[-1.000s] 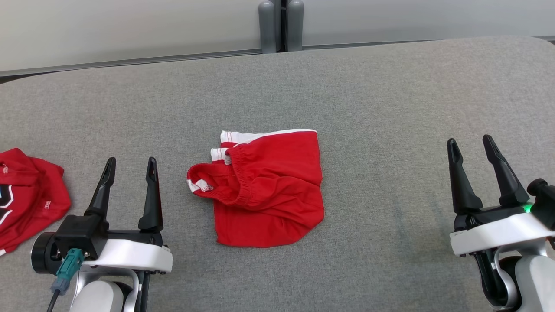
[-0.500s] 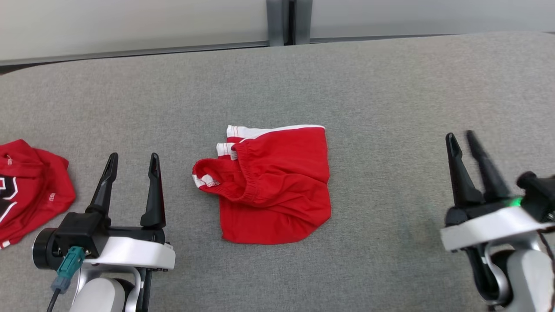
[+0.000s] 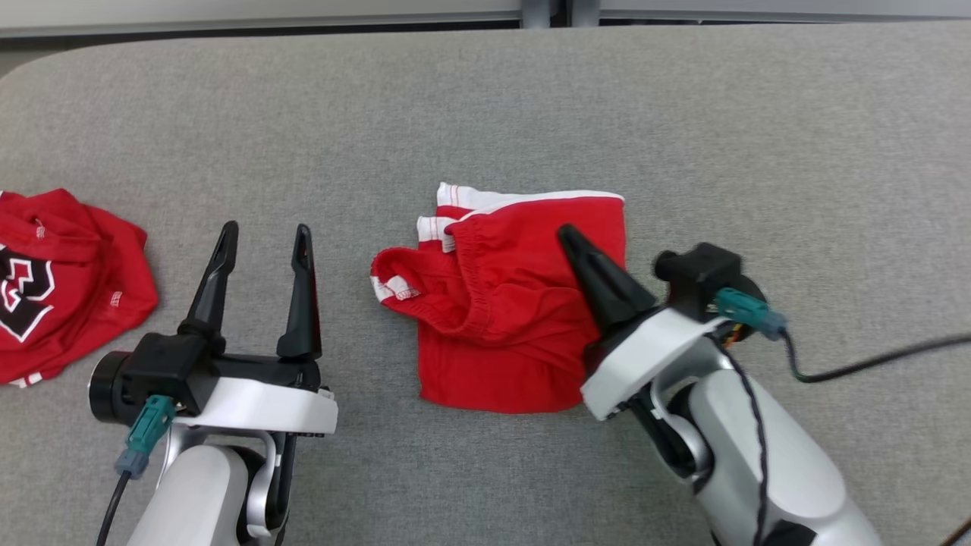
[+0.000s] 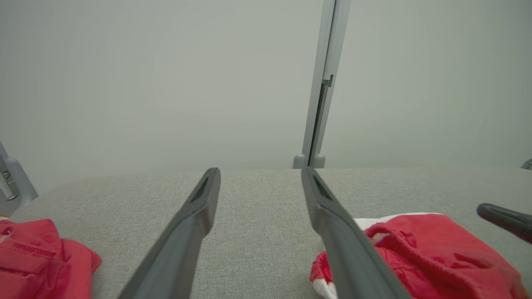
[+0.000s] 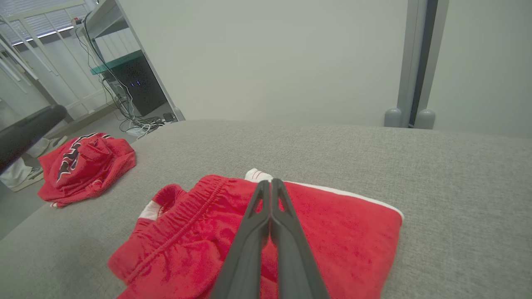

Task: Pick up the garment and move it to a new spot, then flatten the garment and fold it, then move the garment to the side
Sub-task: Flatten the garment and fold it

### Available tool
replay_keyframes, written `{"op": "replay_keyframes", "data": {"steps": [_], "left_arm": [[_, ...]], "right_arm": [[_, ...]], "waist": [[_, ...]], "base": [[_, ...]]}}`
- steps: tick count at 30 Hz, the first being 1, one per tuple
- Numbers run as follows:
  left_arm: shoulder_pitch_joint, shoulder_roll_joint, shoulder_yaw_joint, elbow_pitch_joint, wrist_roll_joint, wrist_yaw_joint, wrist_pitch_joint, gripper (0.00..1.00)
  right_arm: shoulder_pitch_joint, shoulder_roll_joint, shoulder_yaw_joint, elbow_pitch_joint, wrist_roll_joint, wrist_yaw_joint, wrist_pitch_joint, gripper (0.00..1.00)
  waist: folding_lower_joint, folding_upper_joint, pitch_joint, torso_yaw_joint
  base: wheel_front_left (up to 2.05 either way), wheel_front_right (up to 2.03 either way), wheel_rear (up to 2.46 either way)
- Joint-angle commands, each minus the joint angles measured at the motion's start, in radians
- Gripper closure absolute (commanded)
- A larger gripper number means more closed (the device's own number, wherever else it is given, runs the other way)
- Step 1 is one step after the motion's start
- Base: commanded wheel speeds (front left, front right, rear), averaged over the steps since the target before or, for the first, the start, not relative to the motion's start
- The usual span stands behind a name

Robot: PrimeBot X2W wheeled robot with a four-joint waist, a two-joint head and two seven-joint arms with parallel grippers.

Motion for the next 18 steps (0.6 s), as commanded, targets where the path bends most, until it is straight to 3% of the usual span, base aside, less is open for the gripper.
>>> {"op": "replay_keyframes", "data": {"steps": [1,7,18], "left_arm": [[-0.021,0.0,-0.002,0.003,0.008,-0.008,-0.006,0.0],[-0.05,-0.013,-0.016,0.027,0.01,-0.018,-0.016,0.0],[-0.071,-0.026,-0.018,0.055,0.01,-0.033,-0.028,0.0]], "right_arm": [[-0.023,0.0,0.025,0.032,0.01,0.0,-0.005,1.0],[-0.109,0.008,0.185,0.167,0.111,0.0,-0.043,1.0],[-0.195,0.009,0.436,0.286,0.239,0.0,-0.092,1.0]], "waist": [[0.0,-0.0001,0.013,0.013],[0.0,-0.0001,0.031,0.035],[0.0,-0.0001,0.05,0.047]], "base": [[0.0,0.0,0.0],[0.0,0.0,0.0],[0.0,0.0,0.0]]}}
